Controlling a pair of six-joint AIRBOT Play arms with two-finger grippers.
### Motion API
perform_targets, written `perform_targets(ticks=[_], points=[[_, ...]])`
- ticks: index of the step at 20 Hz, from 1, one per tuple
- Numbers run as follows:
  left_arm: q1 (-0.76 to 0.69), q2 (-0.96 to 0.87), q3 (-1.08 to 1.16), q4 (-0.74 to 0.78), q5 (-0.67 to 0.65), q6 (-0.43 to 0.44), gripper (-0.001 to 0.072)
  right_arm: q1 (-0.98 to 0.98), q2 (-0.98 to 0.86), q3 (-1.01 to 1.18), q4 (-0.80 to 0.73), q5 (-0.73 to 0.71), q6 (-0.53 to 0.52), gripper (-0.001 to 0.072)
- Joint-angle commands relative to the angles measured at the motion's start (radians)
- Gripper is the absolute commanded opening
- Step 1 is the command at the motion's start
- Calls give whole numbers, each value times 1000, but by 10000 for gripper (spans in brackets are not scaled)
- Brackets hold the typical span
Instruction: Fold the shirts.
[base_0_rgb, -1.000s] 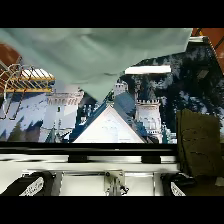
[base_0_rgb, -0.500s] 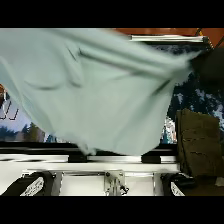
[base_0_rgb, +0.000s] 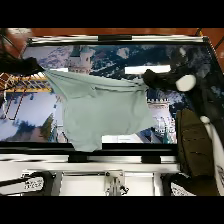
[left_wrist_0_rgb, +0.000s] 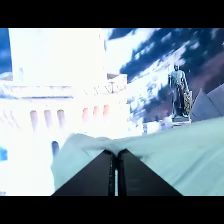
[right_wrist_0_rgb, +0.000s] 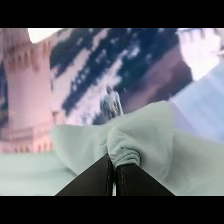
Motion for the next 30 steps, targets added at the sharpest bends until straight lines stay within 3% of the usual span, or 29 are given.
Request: perform_targets(ticks=[1, 2, 3, 4, 5, 6, 7, 9, 12, 14, 16, 18, 21, 22, 23, 30], points=[[-6, -162, -16, -122, 24, -54, 35, 23, -176, -16, 173, -224, -2, 66], [-14, -192, -16, -139, 20, -90, 39, 23, -195, -16, 181, -210, 1, 77], [-27, -217, -16, -142, 14, -142, 121, 22, -203, -16, 219, -204, 1, 90], [-36, -234, -13, -155, -9, -181, 326, 20, -197, -13, 237, -204, -14, 91], [-37, -239, -3, -167, -47, -219, 506, 8, -179, 2, 248, -191, -47, 147], [-28, -237, 21, -168, -113, -227, 538, -13, -153, 25, 247, -159, -91, 448], [-10, -235, 61, -161, -195, -226, 538, -47, -116, 61, 243, -89, -176, 588], [51, -228, 165, -108, -383, -243, 538, -142, -35, 135, 175, 124, -315, 588], [118, -138, 129, 117, -592, -251, 537, -309, 62, 185, -78, 527, -321, 587], [125, -8, -84, 161, -523, -227, 539, -431, 74, 180, -122, 830, -409, 587], [123, 135, -389, 145, -380, -192, 537, -520, 74, 146, -117, 972, -463, 587], [125, 225, -649, 81, -281, -113, 532, -576, 74, 93, -71, 988, -468, 587], [125, 232, -834, 34, -191, -50, 531, -577, 74, 29, 26, 961, -468, 587], [125, 223, -860, 21, -164, -33, 473, -566, 73, 15, 43, 953, -468, 587], [125, 212, -875, 2, -140, -13, 462, -553, 68, 8, 43, 947, -468, 587], [124, 82, -882, -142, -31, 69, 459, -436, -10, 7, 46, 938, -470, 587]])
